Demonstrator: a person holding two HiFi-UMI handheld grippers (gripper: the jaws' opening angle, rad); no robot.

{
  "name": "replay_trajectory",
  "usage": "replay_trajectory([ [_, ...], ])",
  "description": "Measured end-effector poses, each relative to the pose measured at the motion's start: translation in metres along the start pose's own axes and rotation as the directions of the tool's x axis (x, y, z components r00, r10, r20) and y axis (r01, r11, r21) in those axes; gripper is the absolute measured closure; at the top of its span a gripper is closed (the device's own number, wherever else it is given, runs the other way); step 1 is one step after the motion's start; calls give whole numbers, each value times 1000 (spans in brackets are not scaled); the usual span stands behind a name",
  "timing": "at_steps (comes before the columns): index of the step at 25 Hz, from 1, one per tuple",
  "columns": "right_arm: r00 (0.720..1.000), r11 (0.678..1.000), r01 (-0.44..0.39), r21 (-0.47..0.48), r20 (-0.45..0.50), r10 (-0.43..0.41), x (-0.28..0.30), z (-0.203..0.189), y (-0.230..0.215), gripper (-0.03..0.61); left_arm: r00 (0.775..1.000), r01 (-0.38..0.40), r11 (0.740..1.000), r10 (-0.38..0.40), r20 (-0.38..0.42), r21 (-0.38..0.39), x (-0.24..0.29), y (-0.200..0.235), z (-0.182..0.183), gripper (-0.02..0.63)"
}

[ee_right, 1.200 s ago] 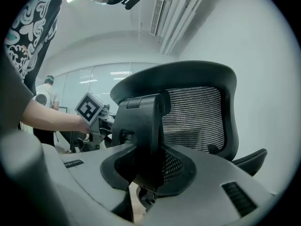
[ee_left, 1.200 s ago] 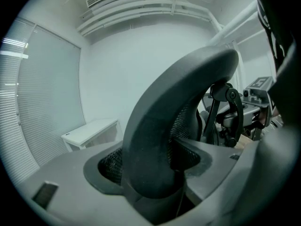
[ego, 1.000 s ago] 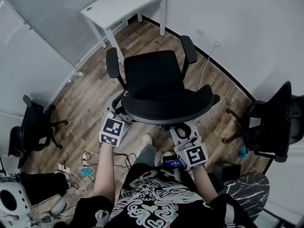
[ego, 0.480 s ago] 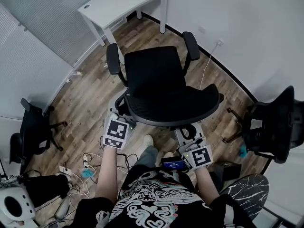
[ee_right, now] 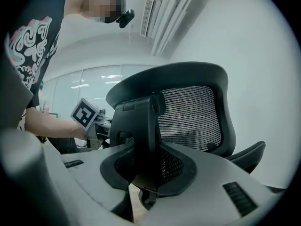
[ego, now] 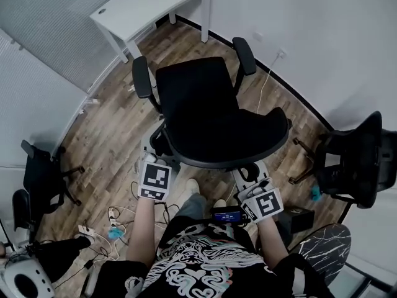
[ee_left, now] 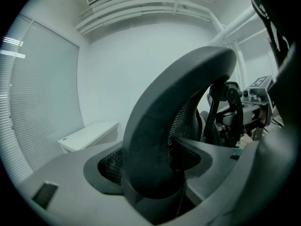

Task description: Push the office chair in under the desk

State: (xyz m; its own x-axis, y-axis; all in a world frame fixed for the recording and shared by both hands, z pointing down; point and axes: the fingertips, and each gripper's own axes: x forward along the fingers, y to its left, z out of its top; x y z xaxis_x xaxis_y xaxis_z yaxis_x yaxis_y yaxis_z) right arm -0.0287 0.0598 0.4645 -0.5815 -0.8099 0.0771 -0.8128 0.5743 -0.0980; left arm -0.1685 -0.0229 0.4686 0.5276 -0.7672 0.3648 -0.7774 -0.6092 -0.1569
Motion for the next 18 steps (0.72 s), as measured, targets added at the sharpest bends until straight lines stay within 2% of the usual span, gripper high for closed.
replay_trajectory([
  [10, 998, 998, 54, 20, 14, -54, 12, 1, -9, 500, 1000, 10, 1000, -11, 4, 9, 12, 10, 2, 292],
  [18, 997, 997, 73, 12, 11, -73, 21, 0, 2, 502, 999, 43, 999, -43, 9, 22, 10, 21, -1, 291],
])
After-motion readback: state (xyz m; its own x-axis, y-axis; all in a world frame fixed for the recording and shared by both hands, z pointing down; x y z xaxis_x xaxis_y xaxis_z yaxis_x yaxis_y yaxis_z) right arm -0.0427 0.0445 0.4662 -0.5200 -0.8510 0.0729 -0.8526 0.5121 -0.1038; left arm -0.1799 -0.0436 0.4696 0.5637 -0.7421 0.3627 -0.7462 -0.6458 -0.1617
